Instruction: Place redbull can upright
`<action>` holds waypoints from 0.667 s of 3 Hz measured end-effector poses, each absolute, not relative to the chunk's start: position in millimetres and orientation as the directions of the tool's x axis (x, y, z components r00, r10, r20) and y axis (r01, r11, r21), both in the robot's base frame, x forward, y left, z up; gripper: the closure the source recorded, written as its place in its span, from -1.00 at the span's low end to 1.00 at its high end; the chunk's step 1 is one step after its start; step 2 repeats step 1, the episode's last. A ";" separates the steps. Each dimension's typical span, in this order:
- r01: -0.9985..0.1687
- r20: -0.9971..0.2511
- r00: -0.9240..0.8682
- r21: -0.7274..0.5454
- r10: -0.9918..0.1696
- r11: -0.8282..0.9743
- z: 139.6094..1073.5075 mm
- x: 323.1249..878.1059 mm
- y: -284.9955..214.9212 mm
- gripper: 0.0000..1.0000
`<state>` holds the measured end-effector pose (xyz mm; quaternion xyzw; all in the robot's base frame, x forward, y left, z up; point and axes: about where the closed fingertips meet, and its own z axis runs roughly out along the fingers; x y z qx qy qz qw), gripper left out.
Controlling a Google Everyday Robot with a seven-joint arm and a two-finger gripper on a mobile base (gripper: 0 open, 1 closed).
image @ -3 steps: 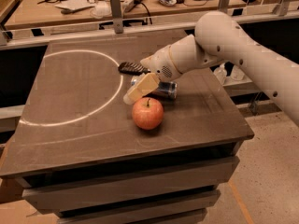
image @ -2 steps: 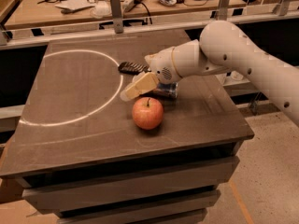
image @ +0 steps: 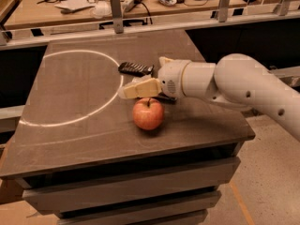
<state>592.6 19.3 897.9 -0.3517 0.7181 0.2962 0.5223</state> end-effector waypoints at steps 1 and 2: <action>-0.690 -0.977 -0.178 0.037 -0.121 0.723 904.4 584.7 -8.6 -1.00; -0.690 -0.977 -0.178 0.037 -0.121 0.723 904.4 584.7 -8.6 -1.00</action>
Offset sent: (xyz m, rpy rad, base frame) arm 0.0000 0.0000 0.0000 0.0000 0.0000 0.0000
